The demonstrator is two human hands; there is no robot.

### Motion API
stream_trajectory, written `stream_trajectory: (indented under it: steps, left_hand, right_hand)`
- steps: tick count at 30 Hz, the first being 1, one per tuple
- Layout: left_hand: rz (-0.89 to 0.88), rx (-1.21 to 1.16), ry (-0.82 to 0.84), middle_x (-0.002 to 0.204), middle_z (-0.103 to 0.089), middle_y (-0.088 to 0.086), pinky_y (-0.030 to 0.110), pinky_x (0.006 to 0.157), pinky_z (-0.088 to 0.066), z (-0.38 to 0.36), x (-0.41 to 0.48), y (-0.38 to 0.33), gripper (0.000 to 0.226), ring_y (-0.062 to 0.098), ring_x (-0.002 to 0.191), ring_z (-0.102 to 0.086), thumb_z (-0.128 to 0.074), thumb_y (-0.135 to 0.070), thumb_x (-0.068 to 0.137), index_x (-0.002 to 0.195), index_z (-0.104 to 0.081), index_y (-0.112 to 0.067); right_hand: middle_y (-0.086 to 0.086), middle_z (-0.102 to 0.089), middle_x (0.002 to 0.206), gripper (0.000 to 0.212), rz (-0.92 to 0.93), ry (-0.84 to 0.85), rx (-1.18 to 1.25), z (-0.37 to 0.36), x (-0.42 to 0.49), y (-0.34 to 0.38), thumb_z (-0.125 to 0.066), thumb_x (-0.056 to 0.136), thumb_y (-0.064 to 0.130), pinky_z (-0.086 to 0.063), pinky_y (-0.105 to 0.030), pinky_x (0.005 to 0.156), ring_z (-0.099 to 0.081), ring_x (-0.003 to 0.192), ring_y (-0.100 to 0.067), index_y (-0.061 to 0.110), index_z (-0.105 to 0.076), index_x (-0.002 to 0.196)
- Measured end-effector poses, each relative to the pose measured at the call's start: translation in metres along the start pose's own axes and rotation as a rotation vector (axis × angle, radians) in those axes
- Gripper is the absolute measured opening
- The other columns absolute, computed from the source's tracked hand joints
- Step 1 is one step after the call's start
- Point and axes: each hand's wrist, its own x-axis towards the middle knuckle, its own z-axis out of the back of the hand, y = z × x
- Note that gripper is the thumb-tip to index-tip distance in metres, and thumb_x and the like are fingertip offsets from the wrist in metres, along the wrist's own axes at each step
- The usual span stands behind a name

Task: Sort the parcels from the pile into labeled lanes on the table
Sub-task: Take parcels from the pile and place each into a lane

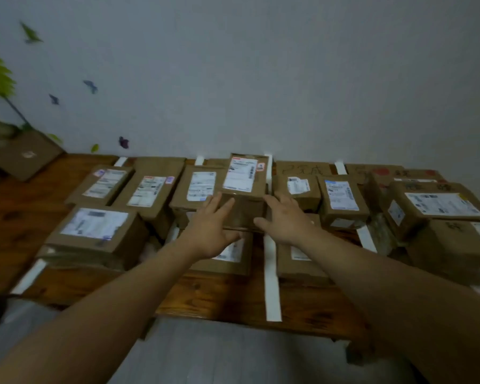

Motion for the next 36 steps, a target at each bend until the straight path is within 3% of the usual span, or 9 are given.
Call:
stream_trajectory:
  steps: [5, 12, 18, 29, 36]
  left_hand:
    - [0.068, 0.008, -0.128, 0.16, 0.004, 0.0, 0.04, 0.119, -0.008, 0.079, -0.052, 0.102, 0.082, 0.019, 0.147, 0.006, -0.058, -0.047, 0.087, 0.151, -0.009, -0.029]
    - [0.31, -0.027, -0.155, 0.16, 0.003, 0.005, 0.039, 0.117, -0.008, 0.17, -0.143, 0.259, 0.082, 0.026, 0.146, 0.005, -0.058, -0.048, 0.087, 0.151, -0.01, -0.029]
    - [0.498, -0.129, -0.223, 0.16, 0.001, 0.004, 0.04, 0.117, -0.01, 0.216, -0.189, 0.365, 0.081, 0.026, 0.146, 0.004, -0.058, -0.048, 0.088, 0.151, -0.013, -0.027]
    - [0.776, -0.203, -0.299, 0.16, 0.002, 0.001, 0.043, 0.117, -0.01, 0.293, -0.178, 0.543, 0.079, 0.026, 0.147, 0.004, -0.057, -0.047, 0.088, 0.151, -0.012, -0.03]
    - [0.833, -0.194, -0.299, 0.16, 0.002, 0.004, 0.045, 0.118, -0.008, 0.34, -0.166, 0.639, 0.078, 0.028, 0.146, 0.003, -0.055, -0.045, 0.09, 0.151, -0.01, -0.027]
  right_hand:
    - [-0.01, -0.021, 0.157, 0.068, 0.109, -0.047, -0.032, -0.005, 0.003, 0.118, -0.05, 0.093, 0.051, -0.025, -0.043, 0.114, -0.021, 0.142, -0.03, 0.022, -0.026, 0.15]
    - [-0.011, -0.026, 0.154, 0.067, 0.29, -0.033, -0.07, -0.047, 0.015, 0.294, -0.051, 0.093, 0.049, -0.023, -0.036, 0.113, -0.024, 0.141, -0.029, 0.021, -0.03, 0.149]
    - [-0.009, -0.037, 0.146, 0.063, 0.444, 0.001, -0.104, -0.076, 0.047, 0.407, -0.051, 0.092, 0.052, -0.031, -0.036, 0.109, -0.034, 0.135, -0.028, 0.023, -0.036, 0.146]
    - [-0.01, -0.03, 0.15, 0.067, 0.594, 0.122, -0.09, -0.139, 0.188, 0.588, -0.048, 0.093, 0.055, -0.031, -0.038, 0.11, -0.029, 0.138, -0.03, 0.023, -0.031, 0.149]
    - [-0.013, -0.031, 0.15, 0.066, 0.651, 0.169, -0.075, -0.169, 0.265, 0.686, -0.049, 0.093, 0.054, -0.031, -0.04, 0.111, -0.03, 0.137, -0.032, 0.02, -0.033, 0.148]
